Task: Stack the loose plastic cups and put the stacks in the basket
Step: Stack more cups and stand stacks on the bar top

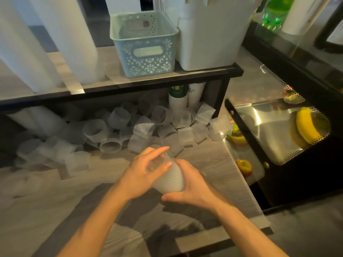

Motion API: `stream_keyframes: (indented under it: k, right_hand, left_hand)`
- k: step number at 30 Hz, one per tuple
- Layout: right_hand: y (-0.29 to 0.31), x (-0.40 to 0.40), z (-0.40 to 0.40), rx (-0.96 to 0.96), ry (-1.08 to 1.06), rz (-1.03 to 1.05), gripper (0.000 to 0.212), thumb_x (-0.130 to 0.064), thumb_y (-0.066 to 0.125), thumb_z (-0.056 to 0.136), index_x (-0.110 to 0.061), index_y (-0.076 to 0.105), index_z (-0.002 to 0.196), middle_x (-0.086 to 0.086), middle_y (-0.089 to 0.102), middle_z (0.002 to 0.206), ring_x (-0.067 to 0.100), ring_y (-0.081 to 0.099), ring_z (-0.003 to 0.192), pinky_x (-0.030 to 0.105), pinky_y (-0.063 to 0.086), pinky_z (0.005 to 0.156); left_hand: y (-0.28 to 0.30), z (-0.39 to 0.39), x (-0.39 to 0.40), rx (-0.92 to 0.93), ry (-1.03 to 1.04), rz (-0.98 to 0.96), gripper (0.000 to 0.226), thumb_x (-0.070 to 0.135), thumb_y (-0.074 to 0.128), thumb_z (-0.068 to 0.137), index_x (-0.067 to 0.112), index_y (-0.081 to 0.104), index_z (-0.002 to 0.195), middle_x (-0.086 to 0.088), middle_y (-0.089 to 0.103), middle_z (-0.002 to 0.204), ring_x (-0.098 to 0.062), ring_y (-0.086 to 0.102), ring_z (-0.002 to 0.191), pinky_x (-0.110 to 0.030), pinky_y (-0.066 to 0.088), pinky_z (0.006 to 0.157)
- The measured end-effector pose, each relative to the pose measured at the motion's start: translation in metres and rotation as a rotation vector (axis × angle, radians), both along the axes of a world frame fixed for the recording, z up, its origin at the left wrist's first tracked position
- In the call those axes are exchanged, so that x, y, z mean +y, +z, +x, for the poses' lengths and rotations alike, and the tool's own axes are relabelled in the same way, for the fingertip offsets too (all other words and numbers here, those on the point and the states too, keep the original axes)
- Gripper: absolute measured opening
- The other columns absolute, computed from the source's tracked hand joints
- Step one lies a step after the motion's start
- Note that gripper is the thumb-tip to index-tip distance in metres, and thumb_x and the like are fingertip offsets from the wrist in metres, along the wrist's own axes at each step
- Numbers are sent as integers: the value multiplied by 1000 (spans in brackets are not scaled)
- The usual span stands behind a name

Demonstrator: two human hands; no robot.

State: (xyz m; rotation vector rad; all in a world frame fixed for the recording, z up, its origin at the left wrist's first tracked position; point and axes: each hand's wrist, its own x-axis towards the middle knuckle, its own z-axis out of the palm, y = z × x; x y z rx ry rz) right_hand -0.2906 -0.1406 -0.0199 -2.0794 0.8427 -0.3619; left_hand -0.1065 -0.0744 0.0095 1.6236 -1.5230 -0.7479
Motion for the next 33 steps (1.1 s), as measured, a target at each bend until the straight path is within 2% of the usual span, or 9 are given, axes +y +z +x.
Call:
stream_keyframes:
  k: [6,9,13,18,21,26,29,31,33]
  right_hand:
    - [6,9,21,-98,-47,89,78,-56,82,59,-29,51,126,-17,63,117,-3,59,105,21,49,84]
    - [4,15,28,-45,-7,76,86,-60,76,59,-27,48,133,-16,62,119,0,59,107,22,47,86]
    - [-1,22,38,40,70,62,97,-60,83,60,-27,40,140,-15,57,129,2,54,115,25,45,94]
    - [-10,27,56,75,-2,74,90,-63,77,56,-30,42,133,-11,58,124,9,56,114,33,48,93]
    - [-14,24,54,30,-96,69,90,-65,71,54,-30,43,132,-12,56,122,7,55,112,29,46,92]
    - [-14,18,37,11,-140,63,85,-63,74,55,-33,41,127,-10,54,121,7,53,111,30,47,92]
    - [-17,15,26,14,-192,71,83,-64,76,54,-44,36,124,-14,52,120,3,53,110,33,50,93]
    - [-19,13,21,19,-226,79,81,-66,78,53,-54,33,120,-18,51,120,3,53,109,35,53,92]
    - [-21,10,13,10,-258,82,82,-67,79,55,-60,29,119,-22,50,120,4,53,109,36,54,91]
  left_hand:
    - [-6,-10,9,-37,49,59,69,68,28,84,33,46,141,25,49,130,13,36,124,-3,20,103]
    - [-17,-6,15,152,57,155,65,69,28,85,39,44,140,28,44,138,26,30,124,3,16,101]
    - [-25,2,26,274,134,150,56,68,38,83,41,55,128,20,54,134,11,45,125,-12,29,108]
    - [-26,23,25,382,321,91,54,61,54,84,28,59,126,9,66,117,-1,59,111,-11,42,93]
    - [-24,45,4,287,507,94,37,36,63,94,21,57,127,12,62,103,-1,60,93,-12,45,81]
    - [-25,81,-58,159,655,246,68,61,58,88,15,48,137,2,58,113,-22,57,113,-37,44,99]
    - [-17,84,-94,57,675,353,90,74,50,83,11,38,146,-12,49,142,-32,46,131,-42,39,105]
    - [-14,84,-112,-46,686,448,93,75,48,84,7,37,147,-18,40,150,-37,41,135,-44,38,105]
    - [-12,84,-127,-164,666,505,81,69,48,88,5,48,139,-20,47,144,-39,45,131,-44,41,100]
